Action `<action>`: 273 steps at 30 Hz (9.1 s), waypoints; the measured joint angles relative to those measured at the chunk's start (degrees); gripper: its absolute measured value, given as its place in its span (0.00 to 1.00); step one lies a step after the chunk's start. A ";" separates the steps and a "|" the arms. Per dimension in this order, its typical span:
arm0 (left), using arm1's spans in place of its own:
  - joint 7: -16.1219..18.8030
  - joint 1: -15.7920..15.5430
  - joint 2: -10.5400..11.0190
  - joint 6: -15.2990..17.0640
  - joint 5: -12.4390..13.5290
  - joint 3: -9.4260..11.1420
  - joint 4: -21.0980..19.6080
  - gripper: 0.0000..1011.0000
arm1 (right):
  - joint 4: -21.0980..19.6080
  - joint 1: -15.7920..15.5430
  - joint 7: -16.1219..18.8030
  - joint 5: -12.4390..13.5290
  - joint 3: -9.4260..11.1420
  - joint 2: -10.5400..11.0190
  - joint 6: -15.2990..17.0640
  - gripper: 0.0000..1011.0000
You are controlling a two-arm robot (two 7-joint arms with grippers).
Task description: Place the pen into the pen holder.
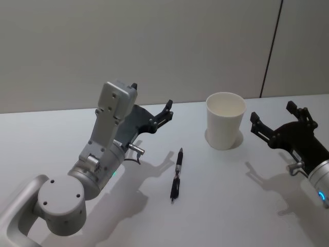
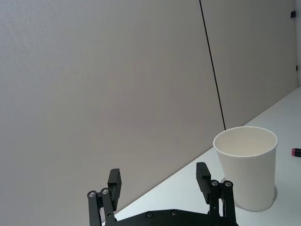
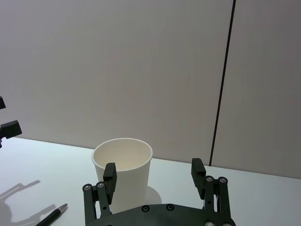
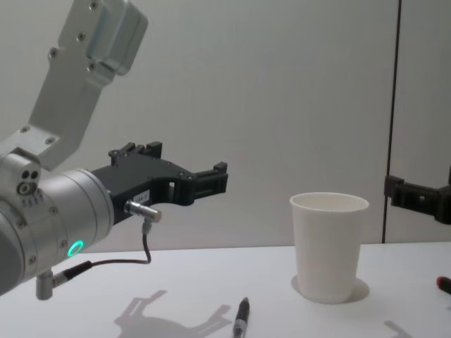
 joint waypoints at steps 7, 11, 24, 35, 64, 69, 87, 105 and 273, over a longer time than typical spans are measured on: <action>0.00 0.00 0.00 0.00 0.00 0.00 0.00 0.99 | 0.00 0.00 0.00 0.00 0.00 0.00 0.00 0.99; 0.00 0.00 0.00 0.00 0.00 0.00 0.00 0.99 | 0.00 0.00 0.00 0.00 0.00 0.00 0.00 0.99; 0.00 0.00 0.00 0.00 0.00 0.00 0.00 0.99 | 0.00 0.00 0.00 0.00 0.00 0.00 0.00 0.99; 0.00 0.00 0.00 0.00 0.00 0.00 0.00 0.99 | 0.00 0.00 0.00 0.00 0.00 0.00 0.00 0.99; 0.00 0.00 0.00 0.00 0.00 0.00 0.00 0.99 | 1.46 7.87 3.10 -6.05 1.28 -0.28 20.09 0.99; 0.00 0.00 0.00 0.00 0.00 0.00 0.00 0.99 | 2.60 10.84 5.49 -5.62 2.63 0.44 26.38 0.99; 0.00 0.00 0.00 0.00 0.00 0.00 0.00 0.99 | 11.52 20.03 11.69 -0.93 6.25 1.81 40.23 0.99; 0.00 0.00 0.00 0.00 0.00 0.00 0.00 0.99 | 18.62 23.75 14.88 -1.45 4.34 -0.01 44.43 0.99; 0.00 0.00 0.00 0.00 0.00 0.00 0.00 0.99 | 22.59 23.97 17.21 -5.39 2.42 -0.18 46.07 0.18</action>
